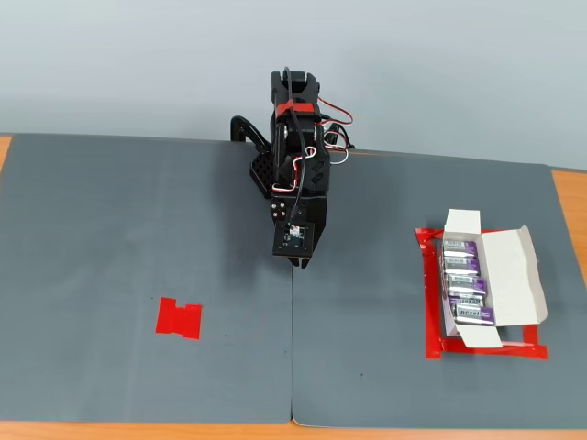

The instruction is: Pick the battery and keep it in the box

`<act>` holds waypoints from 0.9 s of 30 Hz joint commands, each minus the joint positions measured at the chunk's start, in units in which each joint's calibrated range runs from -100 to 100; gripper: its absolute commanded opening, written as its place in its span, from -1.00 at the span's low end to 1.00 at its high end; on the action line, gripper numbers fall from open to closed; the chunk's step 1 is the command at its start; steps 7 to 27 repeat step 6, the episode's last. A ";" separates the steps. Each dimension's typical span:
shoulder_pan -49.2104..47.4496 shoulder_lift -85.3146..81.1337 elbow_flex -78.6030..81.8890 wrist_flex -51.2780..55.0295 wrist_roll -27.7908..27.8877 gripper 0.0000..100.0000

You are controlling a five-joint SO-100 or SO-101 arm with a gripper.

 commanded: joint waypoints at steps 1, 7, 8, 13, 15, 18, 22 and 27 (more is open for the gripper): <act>0.26 -0.09 -0.48 -0.38 -0.13 -0.97; 0.26 -0.09 -0.48 -0.38 -0.13 -0.97; 0.26 -0.09 -0.48 -0.38 -0.13 -0.97; 0.26 -0.09 -0.48 -0.38 -0.13 -0.97; 0.26 -0.09 -0.48 -0.38 -0.13 -0.97; 0.26 -0.09 -0.48 -0.38 -0.13 -0.97; 0.26 -0.09 -0.48 -0.38 -0.13 -0.97; 0.26 -0.09 -0.48 -0.38 -0.13 -0.97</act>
